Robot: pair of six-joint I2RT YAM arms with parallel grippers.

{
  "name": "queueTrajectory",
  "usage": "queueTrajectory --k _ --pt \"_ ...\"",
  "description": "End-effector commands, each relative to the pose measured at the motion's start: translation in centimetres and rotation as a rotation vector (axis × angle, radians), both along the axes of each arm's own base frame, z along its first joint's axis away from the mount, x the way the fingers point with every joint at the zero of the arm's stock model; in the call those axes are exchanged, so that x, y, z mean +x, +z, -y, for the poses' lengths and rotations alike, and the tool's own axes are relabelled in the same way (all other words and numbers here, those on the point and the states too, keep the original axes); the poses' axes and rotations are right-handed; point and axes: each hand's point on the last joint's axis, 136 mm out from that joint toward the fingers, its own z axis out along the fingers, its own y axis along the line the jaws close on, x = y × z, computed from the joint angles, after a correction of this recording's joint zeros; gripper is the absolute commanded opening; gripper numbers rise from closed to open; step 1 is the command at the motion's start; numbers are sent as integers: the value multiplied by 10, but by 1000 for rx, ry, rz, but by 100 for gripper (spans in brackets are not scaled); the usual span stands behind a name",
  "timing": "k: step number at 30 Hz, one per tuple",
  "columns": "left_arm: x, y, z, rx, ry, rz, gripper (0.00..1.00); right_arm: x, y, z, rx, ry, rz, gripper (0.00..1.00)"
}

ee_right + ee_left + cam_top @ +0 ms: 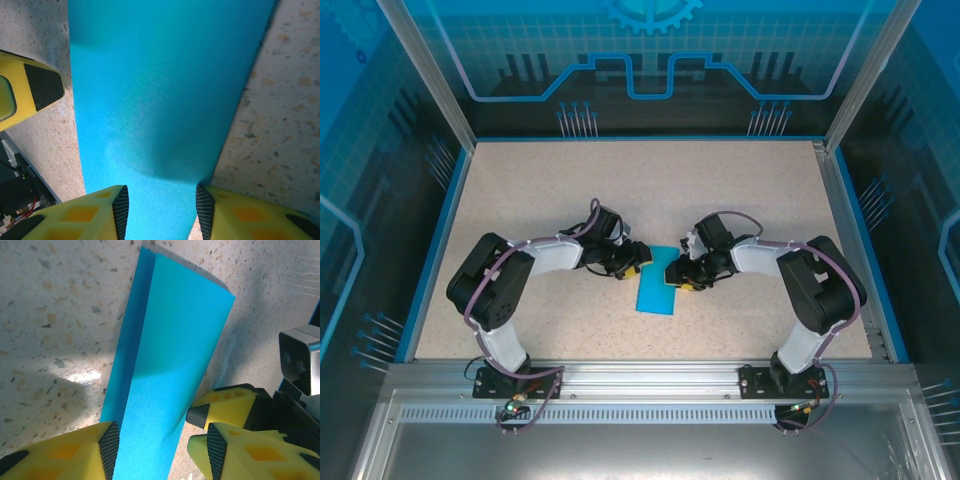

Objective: Fold a paper plane with a square sheet of paper (pick it up from the middle)
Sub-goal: Fold the triangle a second time at the center of the table.

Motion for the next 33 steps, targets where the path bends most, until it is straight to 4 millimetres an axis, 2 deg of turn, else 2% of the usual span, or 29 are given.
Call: queueTrajectory --k 1,11,17,22,33 --pt "-4 -5 3 15 -28 -27 54 -8 -20 10 -55 0 -40 44" --pt "-10 -16 11 29 -61 -61 54 -9 -22 12 -58 0 -49 43" --pt "-10 -15 17 13 -76 -60 53 -8 -21 12 -53 -3 -44 43" --pt "-8 -6 19 3 -78 -39 51 -7 -20 12 -47 -7 -47 43" --pt "-1 8 23 -38 -80 -7 31 1 -5 8 0 -22 -10 44"
